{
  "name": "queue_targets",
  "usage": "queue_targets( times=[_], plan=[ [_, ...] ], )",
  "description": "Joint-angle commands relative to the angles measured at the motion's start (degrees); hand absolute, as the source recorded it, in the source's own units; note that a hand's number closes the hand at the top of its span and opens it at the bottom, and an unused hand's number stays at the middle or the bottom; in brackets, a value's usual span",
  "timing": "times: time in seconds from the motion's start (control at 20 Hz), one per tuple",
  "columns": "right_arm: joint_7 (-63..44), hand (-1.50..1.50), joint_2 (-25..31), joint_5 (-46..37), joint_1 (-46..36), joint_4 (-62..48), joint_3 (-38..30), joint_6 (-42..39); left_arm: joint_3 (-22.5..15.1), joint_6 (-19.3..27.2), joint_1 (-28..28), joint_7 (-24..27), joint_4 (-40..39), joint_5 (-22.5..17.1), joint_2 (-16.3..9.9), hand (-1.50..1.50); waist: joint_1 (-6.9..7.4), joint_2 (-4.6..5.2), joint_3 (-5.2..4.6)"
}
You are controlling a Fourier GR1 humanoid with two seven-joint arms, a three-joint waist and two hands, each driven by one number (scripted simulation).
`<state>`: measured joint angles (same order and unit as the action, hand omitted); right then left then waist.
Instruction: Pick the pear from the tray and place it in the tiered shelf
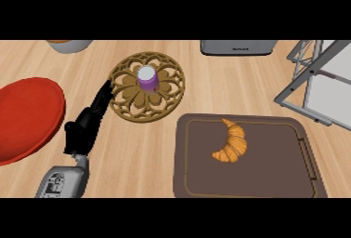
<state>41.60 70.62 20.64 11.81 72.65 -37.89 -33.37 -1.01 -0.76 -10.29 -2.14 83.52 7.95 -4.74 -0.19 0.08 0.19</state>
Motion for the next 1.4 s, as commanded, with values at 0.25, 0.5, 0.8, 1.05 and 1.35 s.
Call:
queue_targets(
  times=[0.25, 0.5, 0.8, 1.05, 1.35],
  plan=[
    [4.3, 1.50, 4.4, 4.7, -10.2, -11.0, 5.7, -8.0, -1.9, -0.4, -0.5, 0.4, 0.5, 1.0, 0.8, 0.00, 2.76, 0.38, -0.06],
    [5.5, 1.50, 8.4, 4.2, -16.0, -19.0, 7.4, -9.2, -1.6, -1.1, -2.0, -0.5, 0.2, 0.6, 0.5, 0.00, 2.88, 0.53, -0.01],
    [7.9, 1.50, 7.0, 0.3, -23.4, -20.5, 12.7, -3.1, -2.9, -0.1, -0.7, 0.0, -0.5, 1.8, 1.9, 0.00, 3.18, 0.59, -0.03],
    [8.5, 1.50, 5.2, -2.2, -30.9, -22.9, 17.7, 0.9, -1.9, -2.0, -1.8, -0.5, -0.8, 0.0, 1.2, 0.00, 3.83, 0.79, -0.05],
    [14.2, 1.50, -0.3, -8.9, -38.1, -23.8, 22.3, 10.4, 1.3, -3.6, -2.8, 1.3, -3.2, -1.6, -1.5, 0.00, 2.94, 0.66, -0.09]
  ],
)
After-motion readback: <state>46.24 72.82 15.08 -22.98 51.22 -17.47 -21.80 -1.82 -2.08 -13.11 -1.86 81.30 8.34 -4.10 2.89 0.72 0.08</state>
